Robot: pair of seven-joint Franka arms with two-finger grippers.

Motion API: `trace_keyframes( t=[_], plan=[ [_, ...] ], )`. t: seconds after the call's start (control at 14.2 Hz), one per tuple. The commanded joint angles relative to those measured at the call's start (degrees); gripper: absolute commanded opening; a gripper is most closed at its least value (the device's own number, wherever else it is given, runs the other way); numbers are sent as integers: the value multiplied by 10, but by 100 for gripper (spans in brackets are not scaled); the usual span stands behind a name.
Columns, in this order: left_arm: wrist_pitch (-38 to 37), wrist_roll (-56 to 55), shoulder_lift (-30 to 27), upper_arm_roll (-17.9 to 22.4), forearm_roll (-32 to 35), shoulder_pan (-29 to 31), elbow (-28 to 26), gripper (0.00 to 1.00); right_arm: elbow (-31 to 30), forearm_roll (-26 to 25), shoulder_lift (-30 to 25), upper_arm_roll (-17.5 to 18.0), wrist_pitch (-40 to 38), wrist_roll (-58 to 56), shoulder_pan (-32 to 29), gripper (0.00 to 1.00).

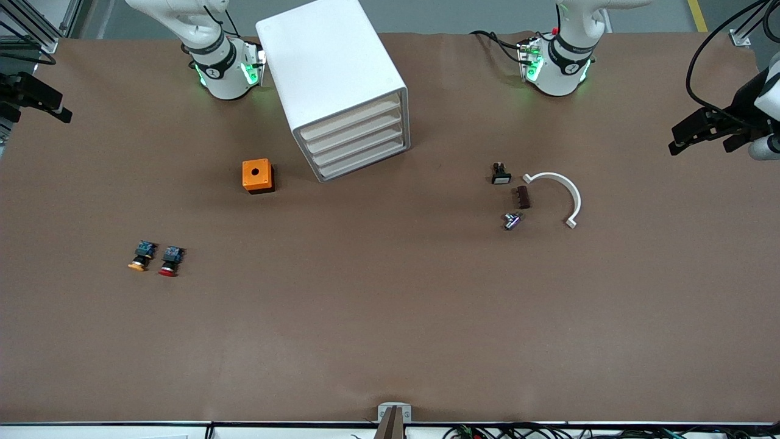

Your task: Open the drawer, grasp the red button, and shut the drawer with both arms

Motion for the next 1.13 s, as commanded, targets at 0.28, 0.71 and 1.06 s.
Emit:
trace_keyframes(
  t=[0.28, 0.71, 1.06],
  plan=[
    [-12, 6, 5, -1, -4, 2, 14, 100, -29, -4, -32, 27, 19, 1, -14, 100],
    [-12, 7, 6, -1, -4, 3, 14, 100, 25, -3, 1, 27, 11, 23, -11, 100],
    [-12, 6, 6, -1, -4, 3, 14, 100, 49, -3, 17, 26, 8, 22, -16, 100]
  ],
)
